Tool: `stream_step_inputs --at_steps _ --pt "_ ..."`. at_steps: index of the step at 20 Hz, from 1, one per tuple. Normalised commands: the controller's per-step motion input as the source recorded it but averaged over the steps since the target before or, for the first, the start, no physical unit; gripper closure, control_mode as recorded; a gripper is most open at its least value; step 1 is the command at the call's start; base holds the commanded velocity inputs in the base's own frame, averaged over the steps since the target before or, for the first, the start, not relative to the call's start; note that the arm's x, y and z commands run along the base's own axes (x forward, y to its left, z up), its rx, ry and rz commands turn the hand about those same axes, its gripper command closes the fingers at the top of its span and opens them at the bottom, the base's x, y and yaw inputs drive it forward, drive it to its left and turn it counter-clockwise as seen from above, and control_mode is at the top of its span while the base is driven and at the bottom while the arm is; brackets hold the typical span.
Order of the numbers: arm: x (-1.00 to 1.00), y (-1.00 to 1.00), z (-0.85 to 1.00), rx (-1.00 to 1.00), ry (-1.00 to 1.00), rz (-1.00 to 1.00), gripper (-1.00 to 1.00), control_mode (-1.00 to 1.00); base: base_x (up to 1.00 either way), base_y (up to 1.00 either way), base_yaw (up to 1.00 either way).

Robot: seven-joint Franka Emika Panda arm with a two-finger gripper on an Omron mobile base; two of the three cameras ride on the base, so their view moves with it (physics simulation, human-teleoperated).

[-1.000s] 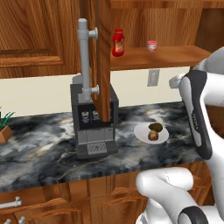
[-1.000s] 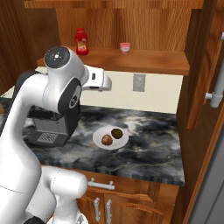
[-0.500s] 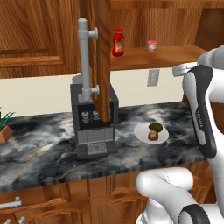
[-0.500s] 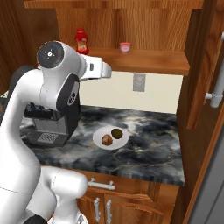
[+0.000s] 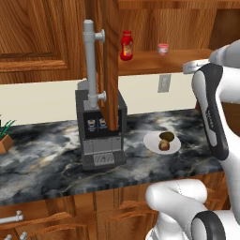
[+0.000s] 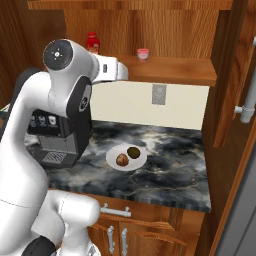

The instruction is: Pick the avocado and bread from the counter and place them on the plate. Then pick the jam from the cabinet and place it next to the plate. Lastly close the cabinet door.

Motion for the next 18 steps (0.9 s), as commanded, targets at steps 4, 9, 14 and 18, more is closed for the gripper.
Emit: stream_step_inputs --at_steps 4,9,14,18 --pt "0.39 0.0 0.04 0.0 0.0 0.0 -1.0 -1.0 0.0 0.0 0.0" --pt "0.47 0.0 0.0 0.0 0.0 0.0 -1.0 -1.0 0.0 0.0 0.0" --pt "0.46 0.0 0.0 0.0 0.01 0.0 -1.0 -1.0 0.0 0.0 0.0" --pt "0.48 0.0 0.0 0.0 0.03 0.0 -1.0 -1.0 0.0 0.0 0.0"
